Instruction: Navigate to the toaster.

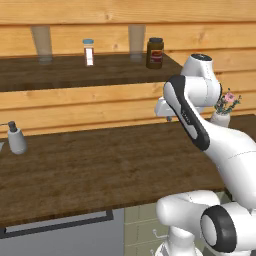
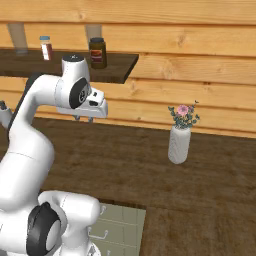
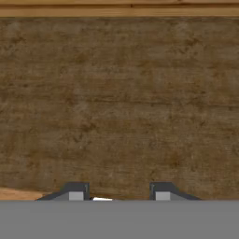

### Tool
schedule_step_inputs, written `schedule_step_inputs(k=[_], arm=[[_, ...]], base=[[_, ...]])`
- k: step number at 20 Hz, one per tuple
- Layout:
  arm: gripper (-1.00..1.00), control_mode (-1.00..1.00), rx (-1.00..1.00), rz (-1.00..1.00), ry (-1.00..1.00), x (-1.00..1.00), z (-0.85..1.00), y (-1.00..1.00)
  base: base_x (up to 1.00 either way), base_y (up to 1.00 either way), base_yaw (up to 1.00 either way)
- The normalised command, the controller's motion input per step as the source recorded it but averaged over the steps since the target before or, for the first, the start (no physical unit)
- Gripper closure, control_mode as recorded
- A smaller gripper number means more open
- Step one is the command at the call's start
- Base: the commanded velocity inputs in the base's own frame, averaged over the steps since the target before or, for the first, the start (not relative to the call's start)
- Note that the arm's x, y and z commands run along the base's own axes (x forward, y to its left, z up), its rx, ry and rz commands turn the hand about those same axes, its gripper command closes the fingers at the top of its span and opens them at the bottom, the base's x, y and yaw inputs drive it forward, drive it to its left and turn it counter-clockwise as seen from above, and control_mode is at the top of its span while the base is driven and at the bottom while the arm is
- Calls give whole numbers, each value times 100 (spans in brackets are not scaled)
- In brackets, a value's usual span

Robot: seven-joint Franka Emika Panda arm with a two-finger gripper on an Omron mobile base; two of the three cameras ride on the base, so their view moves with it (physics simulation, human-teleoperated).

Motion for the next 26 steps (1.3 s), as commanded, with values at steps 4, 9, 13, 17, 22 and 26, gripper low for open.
schedule_step_inputs(k=[4, 9, 13, 17, 22, 26], arm=[[-100, -100, 0, 0, 0, -28, 0, 0], [-100, -100, 0, 4, -6, -85, 0, 12], [-100, -100, -2, 2, -17, -97, 0, 17], [-100, -100, 0, 0, -22, -81, 1, 21], [-100, -100, 0, 0, -24, -57, 10, 1], [-100, 100, 0, 0, -13, -19, 11, 0]], base=[[0, 0, 0], [0, 0, 0], [0, 0, 0], [0, 0, 0], [0, 0, 0], [-17, 2, 0]])
